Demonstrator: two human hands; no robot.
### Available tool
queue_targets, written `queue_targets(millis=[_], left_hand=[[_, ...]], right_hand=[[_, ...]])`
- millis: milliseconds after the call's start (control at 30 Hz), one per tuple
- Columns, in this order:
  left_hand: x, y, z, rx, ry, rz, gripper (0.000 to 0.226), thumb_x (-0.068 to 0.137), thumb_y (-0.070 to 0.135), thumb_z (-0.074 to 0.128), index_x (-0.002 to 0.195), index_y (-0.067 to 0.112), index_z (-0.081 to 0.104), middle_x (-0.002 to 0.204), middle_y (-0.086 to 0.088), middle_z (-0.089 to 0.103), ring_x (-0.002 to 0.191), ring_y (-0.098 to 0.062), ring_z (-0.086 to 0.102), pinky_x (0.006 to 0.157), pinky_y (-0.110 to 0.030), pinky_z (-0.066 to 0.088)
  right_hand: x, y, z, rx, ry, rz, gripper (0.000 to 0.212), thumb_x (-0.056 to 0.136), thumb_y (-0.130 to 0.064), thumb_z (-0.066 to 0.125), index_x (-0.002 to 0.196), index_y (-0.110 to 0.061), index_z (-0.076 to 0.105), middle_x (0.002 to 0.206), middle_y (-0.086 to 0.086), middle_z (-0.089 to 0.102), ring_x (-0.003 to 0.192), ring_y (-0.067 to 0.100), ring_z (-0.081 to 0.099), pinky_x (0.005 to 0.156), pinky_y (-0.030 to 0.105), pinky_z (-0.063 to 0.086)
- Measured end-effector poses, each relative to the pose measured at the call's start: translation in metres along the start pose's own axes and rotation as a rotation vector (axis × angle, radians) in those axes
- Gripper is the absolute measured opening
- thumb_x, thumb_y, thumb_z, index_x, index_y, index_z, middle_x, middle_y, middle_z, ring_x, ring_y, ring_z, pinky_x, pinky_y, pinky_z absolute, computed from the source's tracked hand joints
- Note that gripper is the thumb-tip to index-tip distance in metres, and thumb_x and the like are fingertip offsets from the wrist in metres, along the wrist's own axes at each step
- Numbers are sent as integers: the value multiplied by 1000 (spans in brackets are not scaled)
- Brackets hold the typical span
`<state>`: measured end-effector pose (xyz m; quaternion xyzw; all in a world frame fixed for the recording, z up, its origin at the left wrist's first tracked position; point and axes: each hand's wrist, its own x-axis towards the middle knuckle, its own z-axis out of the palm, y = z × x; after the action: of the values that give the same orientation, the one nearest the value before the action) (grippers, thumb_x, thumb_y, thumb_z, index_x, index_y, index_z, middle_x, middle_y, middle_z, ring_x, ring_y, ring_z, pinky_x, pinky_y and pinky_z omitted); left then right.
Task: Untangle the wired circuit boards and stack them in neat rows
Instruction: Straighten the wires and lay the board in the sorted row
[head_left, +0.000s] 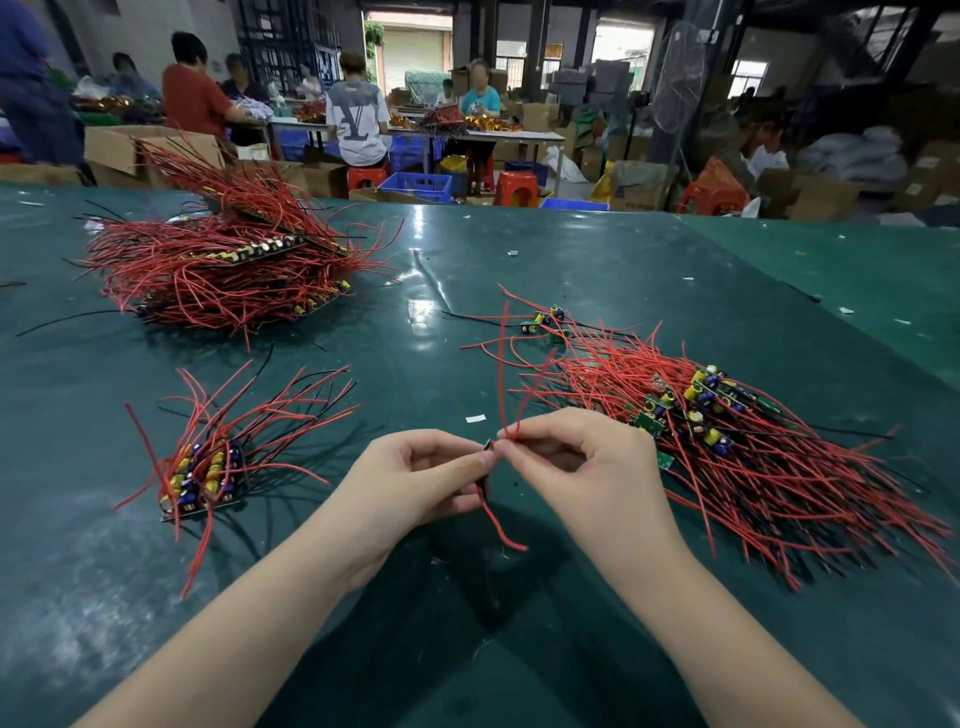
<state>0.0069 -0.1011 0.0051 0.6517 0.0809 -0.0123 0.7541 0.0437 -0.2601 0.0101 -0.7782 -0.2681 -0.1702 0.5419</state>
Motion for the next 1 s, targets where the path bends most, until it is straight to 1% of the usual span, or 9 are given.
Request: queue_targets(millis=[100,267,367,433,567,667,767,867,1000], left_hand=[[0,1,0,-15,-2,8,13,70,19,76,80,10,75,72,-4,70,65,-6,64,61,-16,53],[-1,2,-4,-99,-96,-22,22,60,30,78,76,14,78,72,-5,69,68,-12,65,65,-18,55],[1,2,-8,-168,-151,-74,31,59,29,86,83,11,78,81,-10,66,74,-13,67,76,-23,56],[3,3,-6,-271,-175,-115,26,62,23,83,82,8,78,82,-8,70,76,-14,70,72,-22,57],[1,11,-4,-464,-228,-241,18,59,16,81,74,5,78,73,-6,71,65,-15,70,58,-20,56],[-5,17,-9,-592,-339,-323,37,50,12,94,80,1,76,75,-9,70,65,-17,70,57,-22,57],[-6,20,-11,-597,-379,-344,51,39,8,97,84,-2,74,76,-12,69,63,-19,69,55,-24,57],[-5,20,-11,-586,-363,-389,54,32,5,97,80,-4,72,73,-13,67,59,-21,68,52,-26,57],[-8,22,-11,-566,-409,-392,51,37,6,94,82,1,69,69,-11,62,54,-21,64,49,-25,55]], right_hand=[[1,-2,0,133,2,148,27,75,-4,79,72,-30,73,73,-11,73,67,2,69,69,15,53],[4,-3,-4,325,-43,270,20,77,-1,76,71,-19,75,71,2,74,65,14,70,68,25,58],[6,-4,-7,535,-75,387,18,77,4,73,70,-12,76,73,7,74,66,16,70,63,22,56],[7,-5,-9,671,-92,455,13,72,0,74,69,-12,78,72,7,74,65,14,70,62,19,55],[9,-9,-8,926,-129,573,10,62,-8,73,69,-11,78,71,6,73,64,12,69,61,16,54],[9,-12,-6,1073,-167,641,10,62,-8,71,68,-11,78,69,4,73,62,9,70,57,14,53],[9,-12,-8,1060,-206,585,11,62,-8,71,69,-12,78,70,3,73,63,9,70,59,14,53],[10,-13,-15,914,-275,421,13,68,-3,71,73,-14,77,72,4,73,66,12,70,63,17,54],[11,-15,-24,699,-354,262,18,69,0,72,74,-17,76,71,5,73,67,13,70,63,20,55]])
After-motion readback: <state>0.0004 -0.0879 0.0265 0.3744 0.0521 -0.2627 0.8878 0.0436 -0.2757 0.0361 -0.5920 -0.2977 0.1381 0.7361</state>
